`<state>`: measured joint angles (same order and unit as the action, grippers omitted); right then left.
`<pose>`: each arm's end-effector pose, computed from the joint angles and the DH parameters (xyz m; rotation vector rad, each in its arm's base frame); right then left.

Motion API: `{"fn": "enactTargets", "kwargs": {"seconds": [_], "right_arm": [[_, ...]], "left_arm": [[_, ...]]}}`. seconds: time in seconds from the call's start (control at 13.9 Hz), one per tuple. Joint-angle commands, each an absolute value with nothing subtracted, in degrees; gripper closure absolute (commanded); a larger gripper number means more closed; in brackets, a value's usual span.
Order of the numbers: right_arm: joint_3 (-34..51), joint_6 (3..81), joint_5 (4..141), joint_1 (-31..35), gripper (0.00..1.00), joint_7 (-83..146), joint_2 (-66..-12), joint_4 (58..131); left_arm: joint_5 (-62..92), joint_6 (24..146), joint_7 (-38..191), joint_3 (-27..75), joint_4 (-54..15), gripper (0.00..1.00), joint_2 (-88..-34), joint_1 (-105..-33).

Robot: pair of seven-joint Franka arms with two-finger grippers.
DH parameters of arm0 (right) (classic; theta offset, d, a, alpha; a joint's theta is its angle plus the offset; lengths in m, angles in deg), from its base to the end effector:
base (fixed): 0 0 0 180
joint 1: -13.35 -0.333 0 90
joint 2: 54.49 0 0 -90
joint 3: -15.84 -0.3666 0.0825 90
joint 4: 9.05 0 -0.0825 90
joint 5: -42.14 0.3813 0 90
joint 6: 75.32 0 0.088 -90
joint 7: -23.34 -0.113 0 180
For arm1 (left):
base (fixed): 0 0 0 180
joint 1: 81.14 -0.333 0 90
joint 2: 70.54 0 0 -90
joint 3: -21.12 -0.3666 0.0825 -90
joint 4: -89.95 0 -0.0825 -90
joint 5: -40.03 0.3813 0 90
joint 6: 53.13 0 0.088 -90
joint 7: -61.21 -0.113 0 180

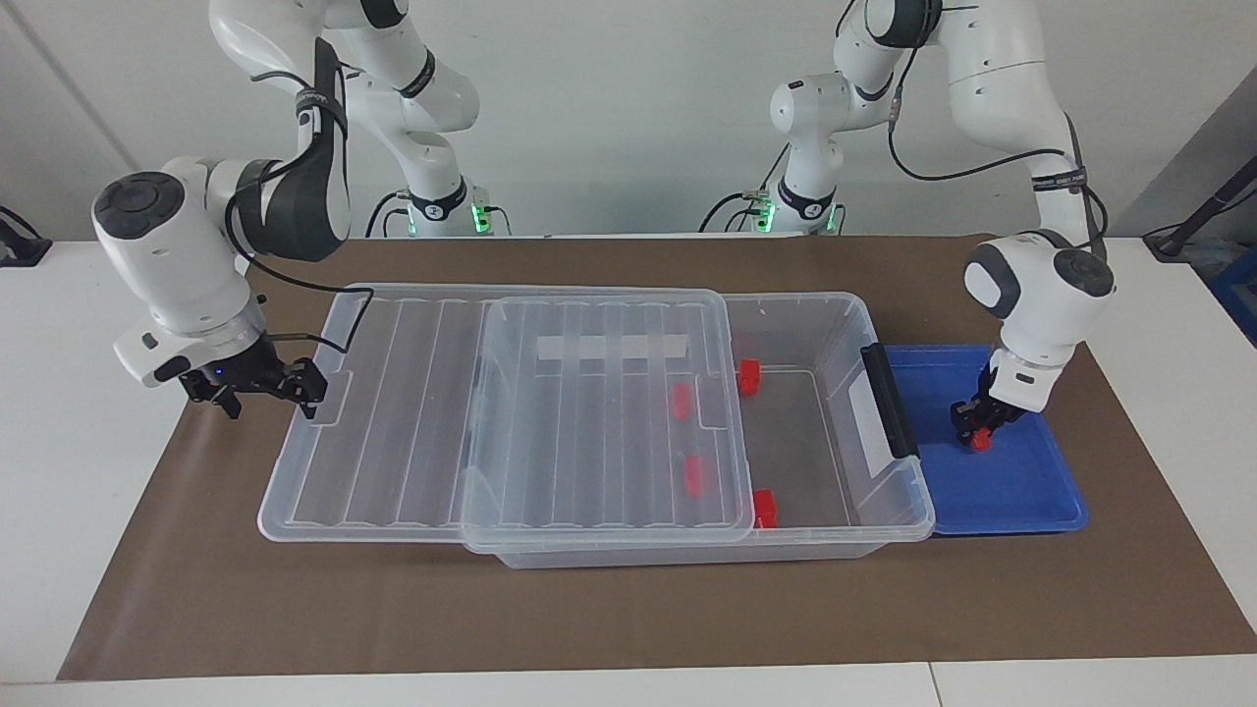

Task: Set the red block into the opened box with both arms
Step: 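Lift the red block with the left gripper while the right gripper withdraws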

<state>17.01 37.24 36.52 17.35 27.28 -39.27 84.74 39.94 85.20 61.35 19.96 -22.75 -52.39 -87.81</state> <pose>0.6550 -0.0648 0.5119 3.0388 0.0217 0.0821 0.6311 0.0859 0.3681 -3.1136 -0.2164 -0.2031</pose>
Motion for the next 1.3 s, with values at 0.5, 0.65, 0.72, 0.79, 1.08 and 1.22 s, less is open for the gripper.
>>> {"fn": "enactTargets", "kwargs": {"seconds": [0.5, 0.65, 0.72, 0.79, 1.08, 1.22], "right_arm": [[15.8, 26.1, 39.8, 15.0, 0.0, 12.9, -46.7, 85.2], [15.8, 22.7, 40.3, 15.1, 0.0, 12.6, -50.0, 85.2], [15.8, 20.7, 40.3, 15.2, 0.0, 12.7, -52.0, 85.2], [15.8, 18.1, 40.2, 15.3, 0.0, 12.9, -53.9, 84.7], [16.3, 9.3, 41.3, 15.7, 0.0, 14.1, -58.4, 82.5], [16.5, 7.7, 43.1, 15.8, 0.0, 14.0, -58.7, 83.2]], "left_arm": [[38.7, 60.3, 71.7, 20.1, -11.2, 1.0, -62.4, -81.3], [38.5, 55.6, 75.1, 20.1, -7.2, 1.0, -62.5, -79.2], [37.4, 54.2, 77.3, 20.1, -5.4, 1.0, -62.5, -78.3], [35.6, 53.4, 80.3, 20.1, -4.1, 1.0, -62.5, -77.5], [33.5, 53.7, 91.7, 21.2, -2.9, 1.0, -62.7, -74.6], [33.6, 54.8, 97.6, 21.5, -3.1, 1.0, -62.7, -72.1]]}}
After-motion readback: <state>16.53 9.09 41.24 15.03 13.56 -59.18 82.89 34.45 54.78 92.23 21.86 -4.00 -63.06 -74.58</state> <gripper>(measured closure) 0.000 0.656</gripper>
